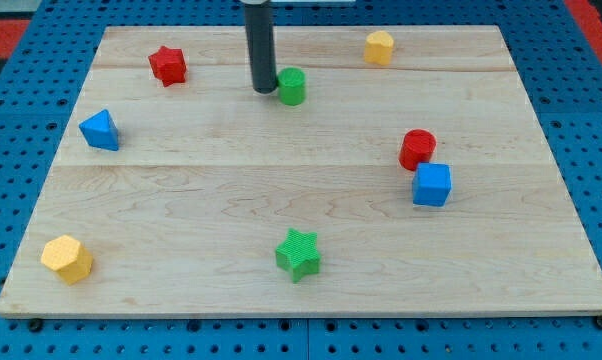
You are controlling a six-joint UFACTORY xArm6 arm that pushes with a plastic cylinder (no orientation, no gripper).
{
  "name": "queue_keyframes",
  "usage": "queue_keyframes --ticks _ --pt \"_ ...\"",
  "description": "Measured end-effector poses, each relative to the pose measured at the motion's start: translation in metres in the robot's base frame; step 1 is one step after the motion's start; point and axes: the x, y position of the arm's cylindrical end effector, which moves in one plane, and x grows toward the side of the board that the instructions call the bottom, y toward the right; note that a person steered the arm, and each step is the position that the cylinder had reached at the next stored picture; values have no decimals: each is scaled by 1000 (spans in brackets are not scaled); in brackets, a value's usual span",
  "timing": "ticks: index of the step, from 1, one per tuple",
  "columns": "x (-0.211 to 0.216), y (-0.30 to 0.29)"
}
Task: Push the red circle below the green circle
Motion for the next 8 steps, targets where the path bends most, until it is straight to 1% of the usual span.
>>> queue_keyframes --ticks 1,2,3,4,5,6,7,8 --pt "0 22" --pt "0 11" --pt "43 7" --pt "52 72" --pt "40 161" --pt "57 234" --pt "109 233" --pt "131 213"
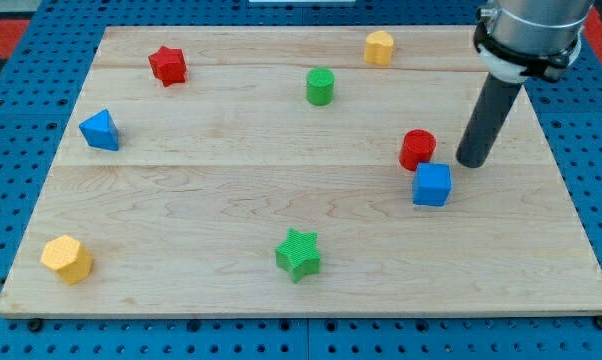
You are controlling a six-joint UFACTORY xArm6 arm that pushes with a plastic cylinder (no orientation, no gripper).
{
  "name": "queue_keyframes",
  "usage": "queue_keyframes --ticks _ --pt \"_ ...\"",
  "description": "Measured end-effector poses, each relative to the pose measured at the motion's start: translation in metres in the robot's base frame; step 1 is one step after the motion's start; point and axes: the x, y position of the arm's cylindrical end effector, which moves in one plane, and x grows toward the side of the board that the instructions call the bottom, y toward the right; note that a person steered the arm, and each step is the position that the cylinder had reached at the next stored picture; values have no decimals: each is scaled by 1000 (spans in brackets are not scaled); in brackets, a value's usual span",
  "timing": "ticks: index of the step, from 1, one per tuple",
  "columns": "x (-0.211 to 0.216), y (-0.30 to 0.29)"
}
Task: Push the red circle below the green circle
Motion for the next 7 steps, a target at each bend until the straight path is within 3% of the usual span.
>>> queue_keyframes --ticks 2,4,6,7 --pt "-8 -78" --pt "-32 -113" --pt "-43 -73" --pt "-57 -88"
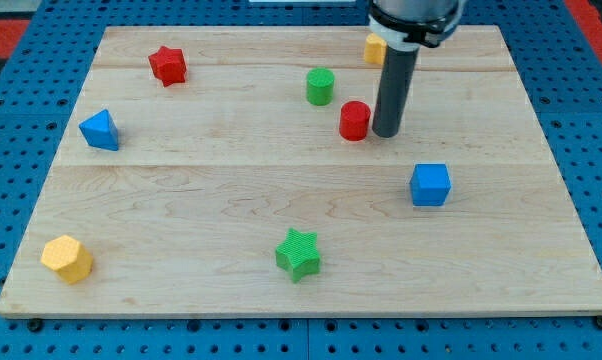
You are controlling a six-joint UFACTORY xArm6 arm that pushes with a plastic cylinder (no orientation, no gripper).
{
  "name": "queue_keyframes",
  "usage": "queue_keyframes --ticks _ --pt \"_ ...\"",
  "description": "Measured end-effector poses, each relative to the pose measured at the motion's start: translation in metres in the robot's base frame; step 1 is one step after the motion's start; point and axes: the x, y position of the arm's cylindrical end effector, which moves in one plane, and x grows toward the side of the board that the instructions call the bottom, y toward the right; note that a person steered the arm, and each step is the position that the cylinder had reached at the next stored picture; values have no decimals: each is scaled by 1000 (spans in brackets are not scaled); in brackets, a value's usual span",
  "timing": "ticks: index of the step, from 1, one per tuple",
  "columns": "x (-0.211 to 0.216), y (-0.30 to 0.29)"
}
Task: Push the red circle below the green circle
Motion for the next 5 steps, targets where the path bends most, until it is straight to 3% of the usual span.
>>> queue_keyframes --ticks 5 --pt "-2 -41"
